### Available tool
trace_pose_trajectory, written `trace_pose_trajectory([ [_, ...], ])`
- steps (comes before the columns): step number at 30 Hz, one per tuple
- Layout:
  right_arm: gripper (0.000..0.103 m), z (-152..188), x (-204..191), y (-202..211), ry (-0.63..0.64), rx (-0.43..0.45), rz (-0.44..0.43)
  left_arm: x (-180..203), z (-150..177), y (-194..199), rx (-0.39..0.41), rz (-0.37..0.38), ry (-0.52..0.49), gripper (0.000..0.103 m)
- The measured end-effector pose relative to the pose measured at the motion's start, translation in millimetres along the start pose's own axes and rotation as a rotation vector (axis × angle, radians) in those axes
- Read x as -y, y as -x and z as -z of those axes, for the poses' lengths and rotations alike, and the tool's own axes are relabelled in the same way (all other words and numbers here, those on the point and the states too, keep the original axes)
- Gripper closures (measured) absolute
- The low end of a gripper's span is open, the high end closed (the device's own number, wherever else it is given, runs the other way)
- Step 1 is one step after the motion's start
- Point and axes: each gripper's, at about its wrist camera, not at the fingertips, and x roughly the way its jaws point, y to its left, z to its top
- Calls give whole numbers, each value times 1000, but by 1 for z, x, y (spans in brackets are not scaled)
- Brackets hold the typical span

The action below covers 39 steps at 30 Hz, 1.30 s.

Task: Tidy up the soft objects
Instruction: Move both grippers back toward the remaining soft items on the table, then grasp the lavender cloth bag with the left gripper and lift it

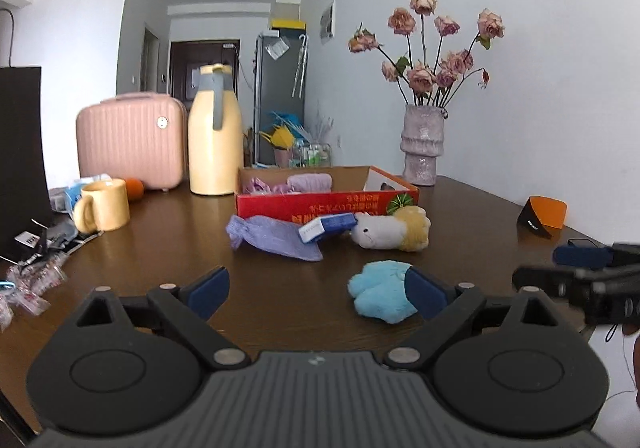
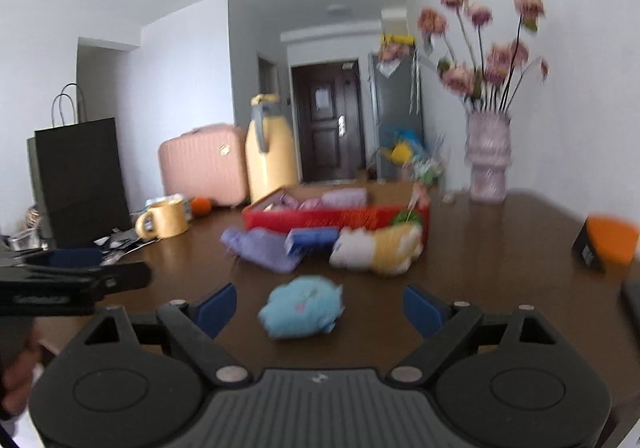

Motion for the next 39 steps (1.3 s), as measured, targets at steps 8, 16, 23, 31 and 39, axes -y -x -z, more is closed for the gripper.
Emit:
trace_pose_trajectory([
  [8,19,7,7,-26,-19,-72,-42,1,-6,-45,-57,24,12,7],
  [16,32,17,0,-110,-87,-242,-114,-17,-9,-113,-186,43,61,25],
  [23,34,-3,26,-163,-134,-200,27,-32,-12,-159,-227,43,117,34],
  [31,39,-27,26,-186,-158,-180,-48,-84,-46,-215,-165,-126,138,18],
  [39,40,-45,-20,-264,-111,-271,-121,-122,-48,-267,-329,-33,238,85],
])
